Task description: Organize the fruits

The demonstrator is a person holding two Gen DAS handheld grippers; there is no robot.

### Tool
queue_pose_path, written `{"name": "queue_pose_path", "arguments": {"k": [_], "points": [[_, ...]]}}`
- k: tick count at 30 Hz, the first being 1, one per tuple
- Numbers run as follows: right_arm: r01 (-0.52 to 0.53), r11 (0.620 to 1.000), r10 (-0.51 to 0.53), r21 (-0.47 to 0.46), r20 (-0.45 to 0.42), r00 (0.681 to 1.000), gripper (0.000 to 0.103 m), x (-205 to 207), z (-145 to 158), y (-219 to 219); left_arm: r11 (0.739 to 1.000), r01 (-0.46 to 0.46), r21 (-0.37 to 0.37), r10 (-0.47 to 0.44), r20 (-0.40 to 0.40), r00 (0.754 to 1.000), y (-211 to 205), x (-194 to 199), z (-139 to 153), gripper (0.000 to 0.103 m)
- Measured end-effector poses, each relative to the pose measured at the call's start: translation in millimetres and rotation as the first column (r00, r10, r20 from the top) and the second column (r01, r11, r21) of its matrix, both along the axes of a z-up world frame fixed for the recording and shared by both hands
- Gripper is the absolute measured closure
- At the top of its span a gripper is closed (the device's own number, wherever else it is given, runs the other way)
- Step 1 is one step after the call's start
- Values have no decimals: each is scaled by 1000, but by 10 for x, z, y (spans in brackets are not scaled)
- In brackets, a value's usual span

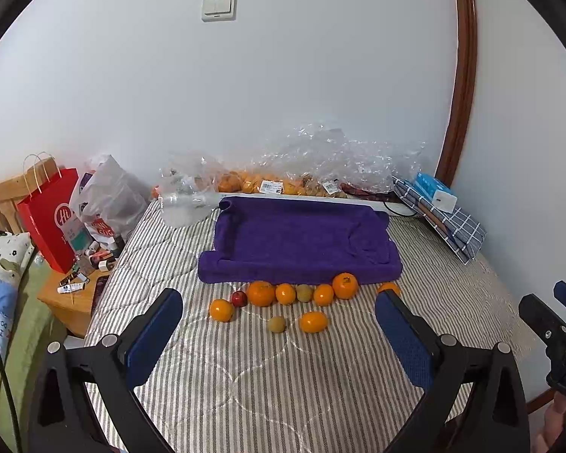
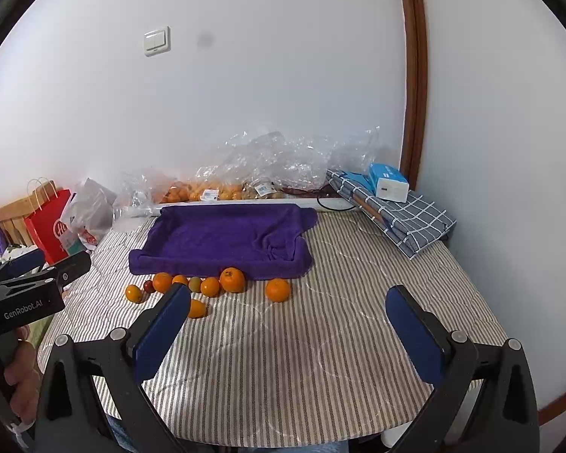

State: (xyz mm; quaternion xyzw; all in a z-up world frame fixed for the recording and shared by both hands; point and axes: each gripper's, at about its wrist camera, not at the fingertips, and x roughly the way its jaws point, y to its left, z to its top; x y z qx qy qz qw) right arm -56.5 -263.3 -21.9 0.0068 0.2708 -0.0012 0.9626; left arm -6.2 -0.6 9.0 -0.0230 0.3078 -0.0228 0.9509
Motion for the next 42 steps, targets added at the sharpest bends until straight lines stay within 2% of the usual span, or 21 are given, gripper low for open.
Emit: {"name": "queue_pose_path", "arguments": {"k": [23,42], "points": [[16,999,-16,29,11,1000,1,17,-25,-22,1000,-6,0,6,10,1000,47,-72,-55,0],[7,999,-7,38,2,1000,1,13,-54,-8,1000,-15,-10,15,11,1000,40,-47,19,0]]}}
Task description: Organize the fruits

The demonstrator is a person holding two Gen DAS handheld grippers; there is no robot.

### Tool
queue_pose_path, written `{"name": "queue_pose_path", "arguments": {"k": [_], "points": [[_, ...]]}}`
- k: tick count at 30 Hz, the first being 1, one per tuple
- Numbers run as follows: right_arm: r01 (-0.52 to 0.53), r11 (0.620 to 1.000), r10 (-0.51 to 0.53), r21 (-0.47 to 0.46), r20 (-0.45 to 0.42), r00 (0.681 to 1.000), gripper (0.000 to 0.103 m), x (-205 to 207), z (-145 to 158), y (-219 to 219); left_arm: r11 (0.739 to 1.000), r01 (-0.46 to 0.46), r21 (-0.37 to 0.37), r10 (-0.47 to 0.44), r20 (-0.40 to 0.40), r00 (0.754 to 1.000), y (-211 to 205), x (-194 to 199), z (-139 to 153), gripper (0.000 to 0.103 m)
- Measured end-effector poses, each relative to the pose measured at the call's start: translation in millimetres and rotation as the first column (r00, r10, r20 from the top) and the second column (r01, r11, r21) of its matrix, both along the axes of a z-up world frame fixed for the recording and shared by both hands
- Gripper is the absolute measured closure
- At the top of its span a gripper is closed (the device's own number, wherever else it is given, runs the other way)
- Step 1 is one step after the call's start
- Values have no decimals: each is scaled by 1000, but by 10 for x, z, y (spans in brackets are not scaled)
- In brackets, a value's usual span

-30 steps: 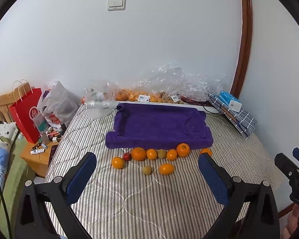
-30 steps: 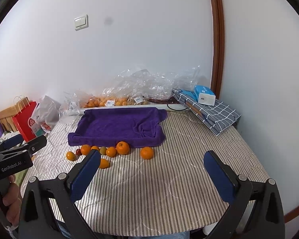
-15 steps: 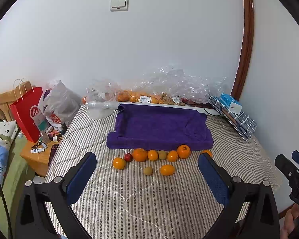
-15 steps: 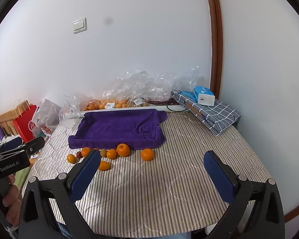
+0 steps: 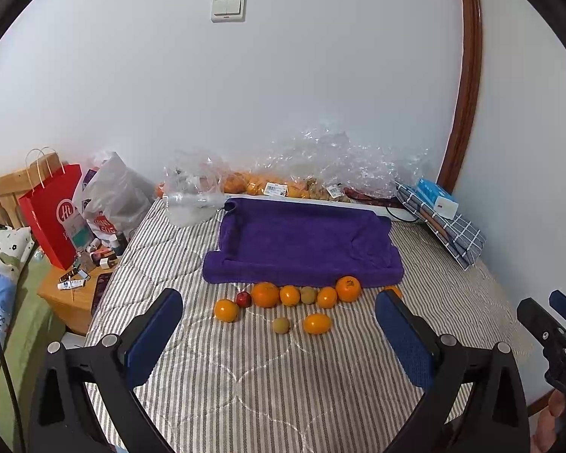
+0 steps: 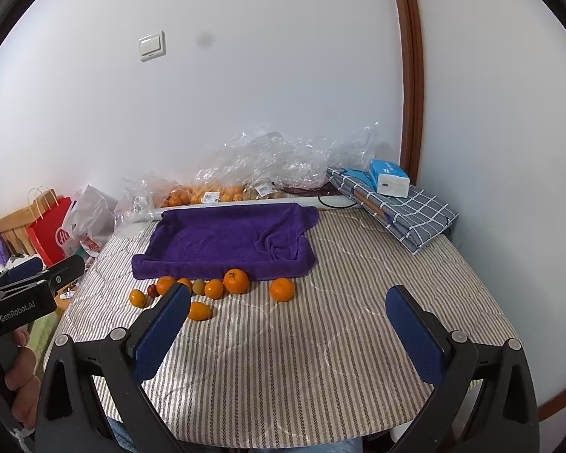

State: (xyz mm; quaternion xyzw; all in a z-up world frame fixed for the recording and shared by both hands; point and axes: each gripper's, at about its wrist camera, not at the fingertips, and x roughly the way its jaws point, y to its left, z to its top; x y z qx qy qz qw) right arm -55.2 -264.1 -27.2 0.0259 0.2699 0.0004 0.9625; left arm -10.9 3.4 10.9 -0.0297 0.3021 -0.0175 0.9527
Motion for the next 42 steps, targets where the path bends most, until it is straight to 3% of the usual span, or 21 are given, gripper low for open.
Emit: {"name": "queue_pose_path", "arguments": {"k": [28,37,42], "points": [[-12,1000,12,-19,-11,1000,1,86,-64,94,1000,-3,-2,3,-3,1000,97,61,-33,0],[-29,999,29,-12,9,1000,1,234,-146,96,1000,-2,-10,2,-5,1000,174,188,-137,0],[-40,999,39,-16,-38,999,4,436,-284,92,1000,0,-3,0,-14,1000,247,332,-274,0]]}}
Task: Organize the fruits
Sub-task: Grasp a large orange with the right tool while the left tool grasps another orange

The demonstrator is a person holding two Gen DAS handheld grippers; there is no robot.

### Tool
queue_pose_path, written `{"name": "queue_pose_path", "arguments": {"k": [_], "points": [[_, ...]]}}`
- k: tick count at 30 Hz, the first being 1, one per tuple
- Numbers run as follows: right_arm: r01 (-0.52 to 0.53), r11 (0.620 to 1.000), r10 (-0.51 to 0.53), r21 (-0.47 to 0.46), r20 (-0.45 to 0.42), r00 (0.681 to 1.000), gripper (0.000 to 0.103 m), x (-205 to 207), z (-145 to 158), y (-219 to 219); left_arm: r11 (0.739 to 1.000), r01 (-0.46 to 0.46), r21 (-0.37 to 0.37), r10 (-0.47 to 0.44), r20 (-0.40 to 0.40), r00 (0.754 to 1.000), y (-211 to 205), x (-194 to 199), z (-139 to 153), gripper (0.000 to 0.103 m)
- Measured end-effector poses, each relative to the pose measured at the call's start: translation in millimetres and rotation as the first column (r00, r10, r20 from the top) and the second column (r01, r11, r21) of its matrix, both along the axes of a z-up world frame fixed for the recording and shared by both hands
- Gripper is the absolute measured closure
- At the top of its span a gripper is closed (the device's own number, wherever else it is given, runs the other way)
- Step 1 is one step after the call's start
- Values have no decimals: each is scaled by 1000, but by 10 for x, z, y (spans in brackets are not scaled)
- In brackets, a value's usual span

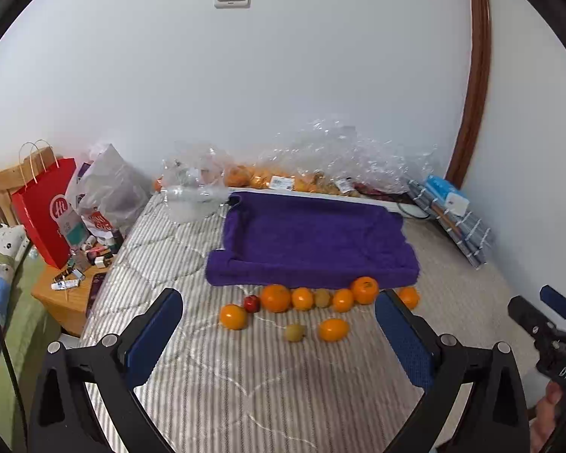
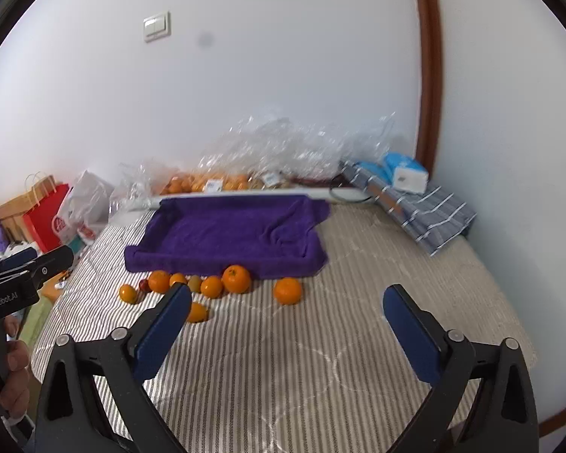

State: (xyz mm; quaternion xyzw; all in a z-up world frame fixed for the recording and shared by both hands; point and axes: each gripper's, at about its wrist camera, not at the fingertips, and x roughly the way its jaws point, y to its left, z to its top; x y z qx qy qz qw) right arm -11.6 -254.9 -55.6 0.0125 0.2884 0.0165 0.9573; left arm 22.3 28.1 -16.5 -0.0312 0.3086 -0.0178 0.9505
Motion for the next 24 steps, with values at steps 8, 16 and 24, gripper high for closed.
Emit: {"name": "queue_pose_path", "arguments": {"k": [8,16,24], "points": [[7,999,-2,49,-90,996,9,408,-414,-58,998,-25,-63,20,-76,997,314,340,-391,0],[17,999,-11,28,-181,983,26,806,-928,-70,996,-69,-57,58,-180,982,590,647,-898,10],[3,999,8,43,-260,966,41,1217,-1336,-56,998,-40,-45,28,-239,971,652,805,-1238,11]]}}
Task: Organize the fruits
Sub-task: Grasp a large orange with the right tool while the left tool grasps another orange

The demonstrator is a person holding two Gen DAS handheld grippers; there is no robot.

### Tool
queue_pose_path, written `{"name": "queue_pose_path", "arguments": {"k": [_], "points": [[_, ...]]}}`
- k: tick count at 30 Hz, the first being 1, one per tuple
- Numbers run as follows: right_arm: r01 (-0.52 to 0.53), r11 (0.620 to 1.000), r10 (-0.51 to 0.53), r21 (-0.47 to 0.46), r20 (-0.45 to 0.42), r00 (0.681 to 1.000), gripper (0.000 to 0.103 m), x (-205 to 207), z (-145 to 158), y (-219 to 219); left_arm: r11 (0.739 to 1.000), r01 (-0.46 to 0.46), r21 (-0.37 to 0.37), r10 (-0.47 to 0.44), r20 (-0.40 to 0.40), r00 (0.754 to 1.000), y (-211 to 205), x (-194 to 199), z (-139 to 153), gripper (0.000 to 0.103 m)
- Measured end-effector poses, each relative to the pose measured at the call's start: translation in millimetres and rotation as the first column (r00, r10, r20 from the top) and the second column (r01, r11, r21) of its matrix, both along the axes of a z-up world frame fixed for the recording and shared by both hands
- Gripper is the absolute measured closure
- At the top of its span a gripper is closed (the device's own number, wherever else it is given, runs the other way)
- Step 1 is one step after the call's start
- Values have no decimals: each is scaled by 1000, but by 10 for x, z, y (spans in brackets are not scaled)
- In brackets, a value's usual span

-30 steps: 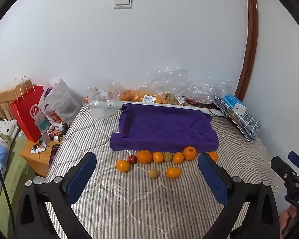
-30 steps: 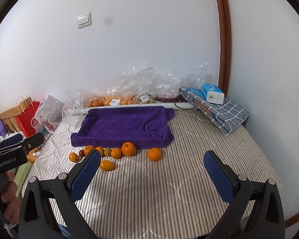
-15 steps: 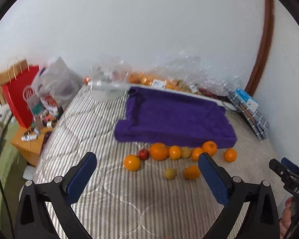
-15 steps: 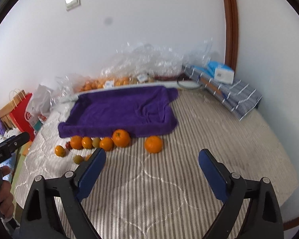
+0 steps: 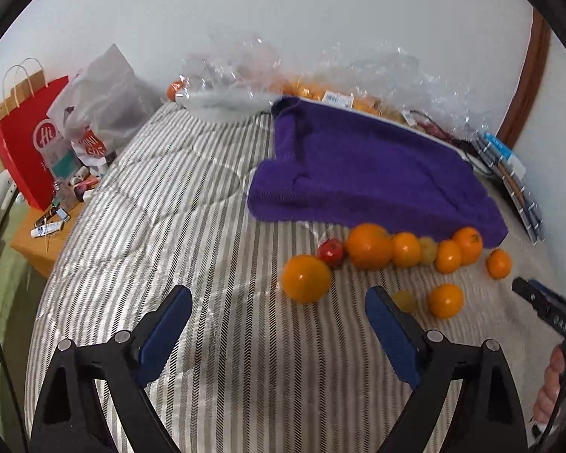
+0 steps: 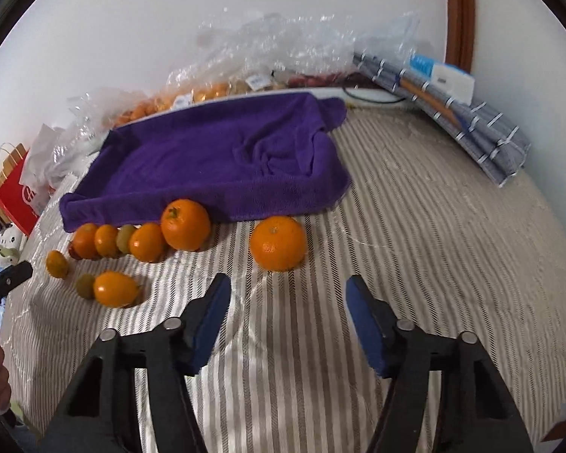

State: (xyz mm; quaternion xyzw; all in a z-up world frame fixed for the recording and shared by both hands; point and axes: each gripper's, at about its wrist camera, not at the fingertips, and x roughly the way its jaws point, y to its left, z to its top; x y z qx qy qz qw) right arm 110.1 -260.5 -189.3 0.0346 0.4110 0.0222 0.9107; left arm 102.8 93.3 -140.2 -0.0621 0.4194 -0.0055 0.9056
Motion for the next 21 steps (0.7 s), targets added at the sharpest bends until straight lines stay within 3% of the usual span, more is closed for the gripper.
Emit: {"name": "queue_pose_path", "arguments": {"k": [8,12,14,19,21], "points": [[-6,1000,6,-4,-21,1000,40,295,-206,76,1000,21,18,-21,-39,999,-38,180,-215,11],[1,999,-1,-41,-19,1000,41,371,-257,136,1000,27,8,-27,-43,999,-64,253,-259,17],[-11,999,11,-43,-9,1000,45,398,-248,155,999,36,8,-35,-41,999,-87,283,-272,26],[-16,997,15,-75,-10,1000,61,426,-263,185,998,67,19,-67,-18,998,-138,290,-283,62],[-20,997,20,-72,-7,1000,62,421,-260,188,997,74,24,-74,0,997,-159,273,-284,69]]}}
